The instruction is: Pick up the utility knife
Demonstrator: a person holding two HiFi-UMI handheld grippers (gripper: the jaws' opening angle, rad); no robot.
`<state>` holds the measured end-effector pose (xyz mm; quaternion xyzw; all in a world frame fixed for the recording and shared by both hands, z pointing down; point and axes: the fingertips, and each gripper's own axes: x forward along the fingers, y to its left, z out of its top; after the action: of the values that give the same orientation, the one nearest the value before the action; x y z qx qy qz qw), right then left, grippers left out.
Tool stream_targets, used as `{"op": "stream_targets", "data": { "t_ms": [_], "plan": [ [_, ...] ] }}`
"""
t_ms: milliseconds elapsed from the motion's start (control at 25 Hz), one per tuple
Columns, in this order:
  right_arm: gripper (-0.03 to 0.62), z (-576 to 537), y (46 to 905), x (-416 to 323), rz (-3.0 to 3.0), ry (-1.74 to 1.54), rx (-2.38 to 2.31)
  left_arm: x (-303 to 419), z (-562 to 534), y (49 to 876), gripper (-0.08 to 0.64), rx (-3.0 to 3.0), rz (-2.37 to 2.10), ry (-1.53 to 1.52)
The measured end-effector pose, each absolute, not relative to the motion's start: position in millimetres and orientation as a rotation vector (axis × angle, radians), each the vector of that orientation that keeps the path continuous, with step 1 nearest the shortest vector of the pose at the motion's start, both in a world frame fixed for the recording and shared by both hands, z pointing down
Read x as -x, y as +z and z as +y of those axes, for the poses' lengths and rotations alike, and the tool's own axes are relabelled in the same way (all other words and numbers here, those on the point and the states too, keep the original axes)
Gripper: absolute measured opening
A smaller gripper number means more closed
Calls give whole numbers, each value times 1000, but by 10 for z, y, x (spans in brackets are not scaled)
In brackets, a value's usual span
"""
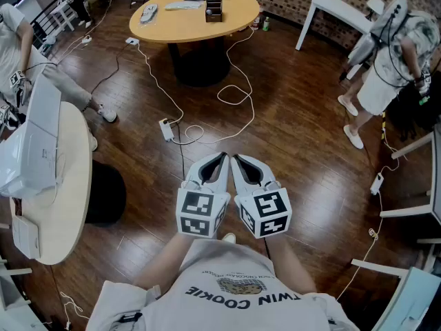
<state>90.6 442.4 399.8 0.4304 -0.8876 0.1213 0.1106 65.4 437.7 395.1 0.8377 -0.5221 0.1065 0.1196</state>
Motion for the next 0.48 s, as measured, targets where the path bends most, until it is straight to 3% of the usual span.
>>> {"op": "stream_targets", "data": {
  "t_ms": [480],
  "plan": [
    [2,3311,4009,-384,-2590,372,-1298,-138,3288,3935,6,-2469,-1496,312]
  ]
}}
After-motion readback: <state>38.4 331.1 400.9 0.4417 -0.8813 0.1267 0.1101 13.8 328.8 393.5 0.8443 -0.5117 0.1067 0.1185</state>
